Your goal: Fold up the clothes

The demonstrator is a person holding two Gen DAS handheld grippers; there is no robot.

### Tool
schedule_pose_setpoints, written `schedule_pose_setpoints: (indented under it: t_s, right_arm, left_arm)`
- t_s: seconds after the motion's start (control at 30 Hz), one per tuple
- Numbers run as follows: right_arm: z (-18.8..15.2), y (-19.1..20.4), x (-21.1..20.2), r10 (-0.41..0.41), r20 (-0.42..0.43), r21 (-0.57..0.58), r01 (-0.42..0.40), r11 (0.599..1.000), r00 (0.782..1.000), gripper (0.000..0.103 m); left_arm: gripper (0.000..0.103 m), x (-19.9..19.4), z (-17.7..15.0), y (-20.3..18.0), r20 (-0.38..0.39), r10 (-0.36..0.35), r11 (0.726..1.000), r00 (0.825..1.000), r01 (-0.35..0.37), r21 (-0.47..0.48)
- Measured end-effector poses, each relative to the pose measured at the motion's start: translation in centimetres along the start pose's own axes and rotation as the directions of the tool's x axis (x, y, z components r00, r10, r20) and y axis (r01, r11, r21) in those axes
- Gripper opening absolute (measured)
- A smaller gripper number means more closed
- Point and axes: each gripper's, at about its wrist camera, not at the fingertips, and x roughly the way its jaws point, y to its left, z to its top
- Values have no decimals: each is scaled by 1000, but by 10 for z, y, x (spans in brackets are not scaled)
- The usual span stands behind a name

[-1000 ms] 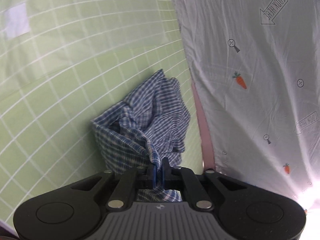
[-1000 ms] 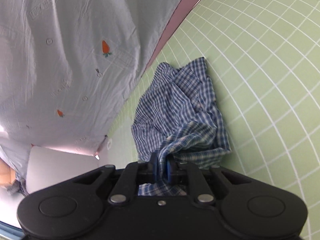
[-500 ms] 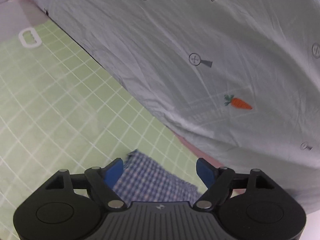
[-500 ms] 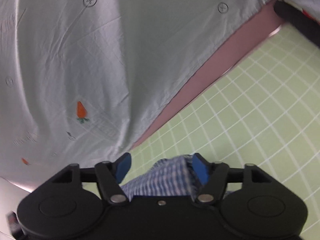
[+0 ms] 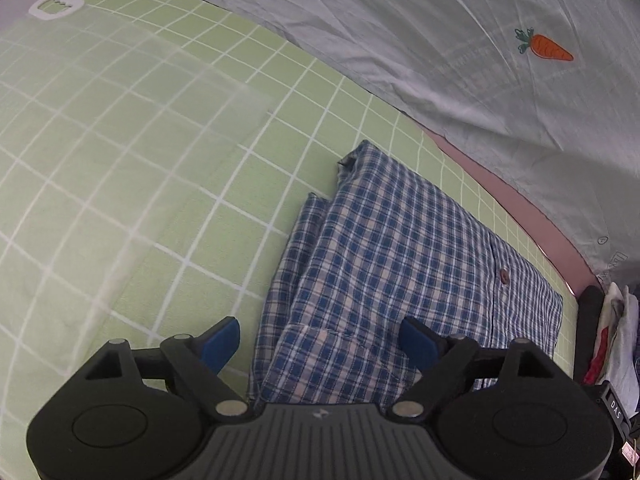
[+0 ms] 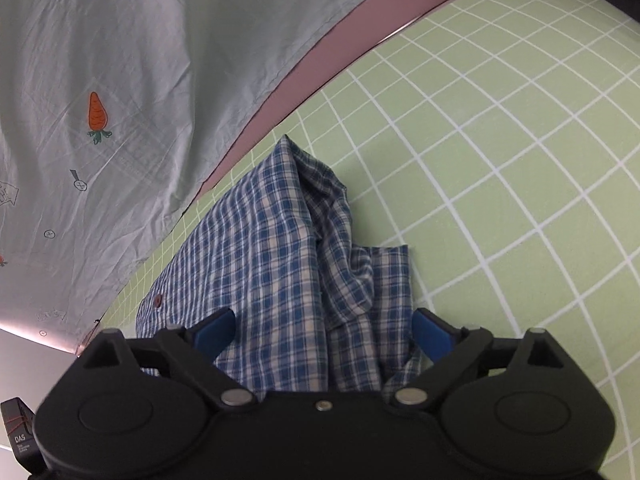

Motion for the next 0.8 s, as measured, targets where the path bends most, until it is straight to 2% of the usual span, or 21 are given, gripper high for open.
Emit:
schedule_pose_setpoints:
  t_s: [0.1, 0.27, 0.4, 0.47, 0.5, 0.53, 0.57, 0.6, 0.67, 0.8]
  right_arm:
    - [1, -1, 9, 19, -9, 33, -19, 999, 1000, 100]
    - [6, 6, 20, 41, -16, 48, -40, 998, 999, 103]
    - [3, 35, 38, 28, -77, -90, -35, 995, 997, 103]
    - [-4, 54, 48, 21, -113, -172, -40, 984, 993, 102]
    - [-9, 63, 53, 22, -129, -200, -48, 979, 991, 94]
    - [-14, 71, 56, 30, -144, -210, -60, 976, 989, 86]
    - [-19, 76, 59, 38, -163, -211, -72, 975, 986, 66]
    - [-25, 80, 60, 49, -182, -208, -87, 974, 982, 52]
    - [-36, 83, 55, 78, -200, -205, -120, 971, 977, 35]
    - [-62, 73, 18, 100, -187, -208, -139, 968, 977, 27]
  left_arm:
    - [88, 8, 1, -3, -12, -27, 1000, 1000, 27, -5]
    - [94, 17, 2, -16, 8, -27, 1000, 1000, 27, 11]
    - [94, 20, -2, -24, 5, -81, 997, 997, 81, -2]
    - [73, 23, -7, -31, -23, -122, 992, 992, 122, -2]
    - [53, 24, -10, -34, -37, -132, 991, 990, 132, -15]
    - [38, 23, -15, -38, -45, -135, 991, 990, 134, -12]
    - [30, 20, -21, -42, -44, -130, 991, 991, 130, 8]
    - [26, 16, -26, -46, -38, -124, 992, 992, 125, 33]
    - [23, 3, -39, -53, -39, -107, 991, 993, 110, 76]
    - [22, -24, -74, -56, -77, -123, 985, 989, 132, 111]
